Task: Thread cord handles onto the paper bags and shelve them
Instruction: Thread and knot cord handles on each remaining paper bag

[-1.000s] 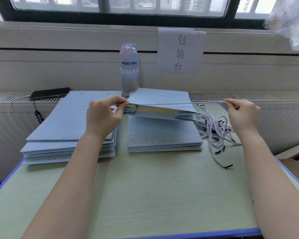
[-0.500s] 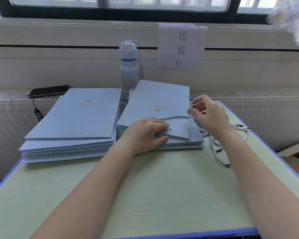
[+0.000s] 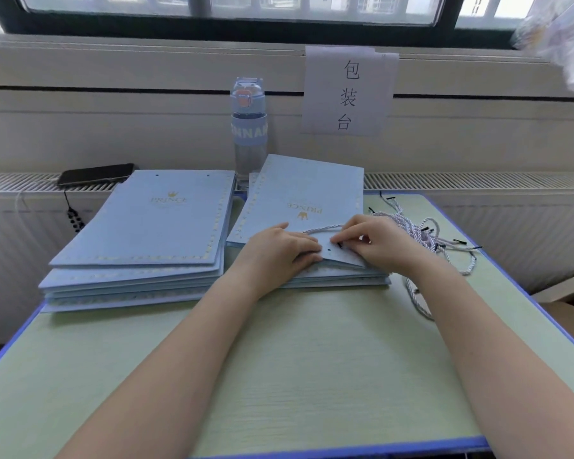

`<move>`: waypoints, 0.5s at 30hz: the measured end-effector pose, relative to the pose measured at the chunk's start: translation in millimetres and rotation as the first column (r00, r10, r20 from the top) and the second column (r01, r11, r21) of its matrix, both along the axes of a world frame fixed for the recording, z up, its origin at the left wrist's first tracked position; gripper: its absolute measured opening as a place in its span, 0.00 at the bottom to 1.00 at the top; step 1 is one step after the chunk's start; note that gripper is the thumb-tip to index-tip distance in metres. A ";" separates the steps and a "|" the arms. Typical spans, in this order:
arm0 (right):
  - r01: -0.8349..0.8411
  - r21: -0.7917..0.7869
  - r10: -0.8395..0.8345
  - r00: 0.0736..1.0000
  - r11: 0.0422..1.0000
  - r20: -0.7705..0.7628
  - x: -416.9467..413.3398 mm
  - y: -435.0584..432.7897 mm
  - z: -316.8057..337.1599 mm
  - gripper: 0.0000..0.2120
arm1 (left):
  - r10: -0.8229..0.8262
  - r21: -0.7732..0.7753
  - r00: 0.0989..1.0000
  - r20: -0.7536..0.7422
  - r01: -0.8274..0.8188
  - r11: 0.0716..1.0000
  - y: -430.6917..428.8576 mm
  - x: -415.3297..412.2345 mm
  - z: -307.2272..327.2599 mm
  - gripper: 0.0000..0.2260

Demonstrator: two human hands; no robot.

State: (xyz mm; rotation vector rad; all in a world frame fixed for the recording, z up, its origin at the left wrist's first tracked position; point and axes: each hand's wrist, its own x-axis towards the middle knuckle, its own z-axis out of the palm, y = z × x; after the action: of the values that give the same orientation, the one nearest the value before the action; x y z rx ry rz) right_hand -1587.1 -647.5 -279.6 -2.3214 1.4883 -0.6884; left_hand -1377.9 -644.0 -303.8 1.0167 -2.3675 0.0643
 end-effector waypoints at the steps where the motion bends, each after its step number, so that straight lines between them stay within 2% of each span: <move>1: 0.002 -0.034 -0.002 1.000 0.999 0.007 -1.0 -0.8 -0.7 0.08 | -0.011 0.022 1.000 -0.001 0.011 1.000 -0.6 0.4 0.4 0.11; 4: 0.008 -0.109 -0.008 1.000 0.994 -0.007 -1.8 -3.5 -3.5 0.05 | -0.059 0.054 0.998 0.005 0.059 0.997 -1.2 2.4 3.1 0.11; 9: 0.082 -0.185 -0.095 0.993 0.979 -0.064 -1.3 -8.0 -7.4 0.03 | -0.070 -0.009 0.998 0.000 0.070 0.998 -1.4 3.1 0.9 0.17; 10: 0.078 -0.214 -0.098 0.992 0.974 -0.085 -0.7 -8.7 -8.1 0.03 | -0.061 -0.048 0.998 0.013 0.062 0.997 -1.4 2.2 0.7 0.16; 12: 0.047 -0.239 -0.073 0.992 0.970 -0.102 1.1 -7.4 -7.0 0.03 | -0.064 -0.115 0.998 0.017 0.065 0.991 -1.5 1.2 1.6 0.10; 15: -0.020 -0.234 0.013 0.999 0.972 -0.031 4.5 -1.7 -1.6 0.03 | -0.094 -0.138 0.995 -0.027 0.089 0.986 -1.9 3.7 3.5 0.12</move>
State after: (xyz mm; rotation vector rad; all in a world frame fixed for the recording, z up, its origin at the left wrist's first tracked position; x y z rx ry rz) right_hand -1582.6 -649.2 -281.3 -2.5236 1.4683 -0.8721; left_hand -1374.2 -645.9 -300.3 0.8371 -2.3406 0.1707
